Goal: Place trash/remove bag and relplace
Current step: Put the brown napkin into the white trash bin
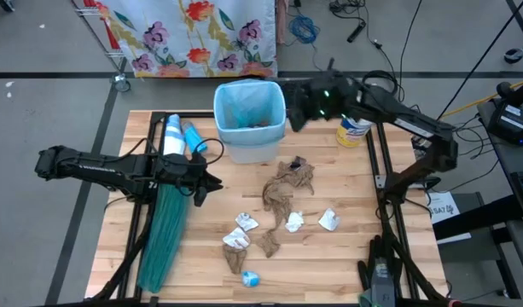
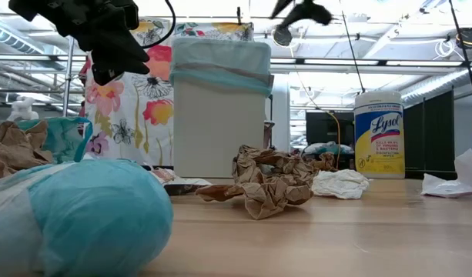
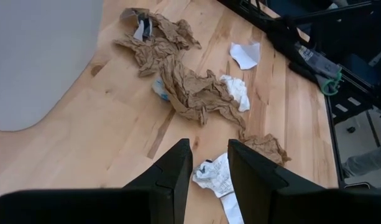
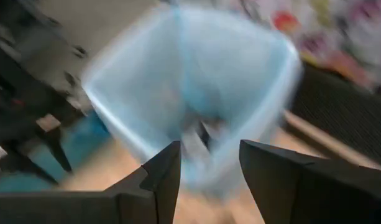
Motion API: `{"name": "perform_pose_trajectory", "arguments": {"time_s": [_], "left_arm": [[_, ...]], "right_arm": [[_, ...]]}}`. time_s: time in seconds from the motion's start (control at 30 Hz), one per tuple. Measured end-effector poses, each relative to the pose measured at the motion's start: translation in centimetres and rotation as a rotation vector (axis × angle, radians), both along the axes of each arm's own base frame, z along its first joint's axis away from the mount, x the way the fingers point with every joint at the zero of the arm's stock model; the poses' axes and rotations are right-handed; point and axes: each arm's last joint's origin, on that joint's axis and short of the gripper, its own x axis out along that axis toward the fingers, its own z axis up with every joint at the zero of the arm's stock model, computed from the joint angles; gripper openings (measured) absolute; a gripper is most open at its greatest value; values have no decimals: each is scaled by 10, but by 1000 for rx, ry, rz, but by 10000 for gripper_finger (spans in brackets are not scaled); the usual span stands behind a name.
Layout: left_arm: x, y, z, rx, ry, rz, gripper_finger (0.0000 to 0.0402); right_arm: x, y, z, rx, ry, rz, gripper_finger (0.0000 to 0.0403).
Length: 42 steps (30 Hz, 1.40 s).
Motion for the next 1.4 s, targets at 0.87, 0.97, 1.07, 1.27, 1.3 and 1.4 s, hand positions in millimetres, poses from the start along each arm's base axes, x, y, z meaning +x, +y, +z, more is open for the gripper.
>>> {"name": "perform_pose_trajectory", "arguments": {"time_s": [0.87, 0.97, 1.07, 1.27, 1.3, 1.4], "left_arm": [[0, -5, 0, 7, 4, -48, 109], [0, -8, 0, 1, -2, -72, 109], [-1, -11, 1, -22, 1, -82, 109], [0, -17, 8, -25, -17, -113, 109], [0, -18, 9, -25, -20, -117, 109], [0, -20, 10, -26, -25, -133, 109]], "right_arm": [[16, 171, -73, 255, 445, -143, 151], [27, 177, -87, 236, 492, -143, 151], [39, 181, -101, 229, 521, -156, 151], [57, 187, -119, 228, 519, -145, 151], [58, 188, -121, 226, 519, -141, 151], [61, 189, -124, 228, 522, -142, 151]]}}
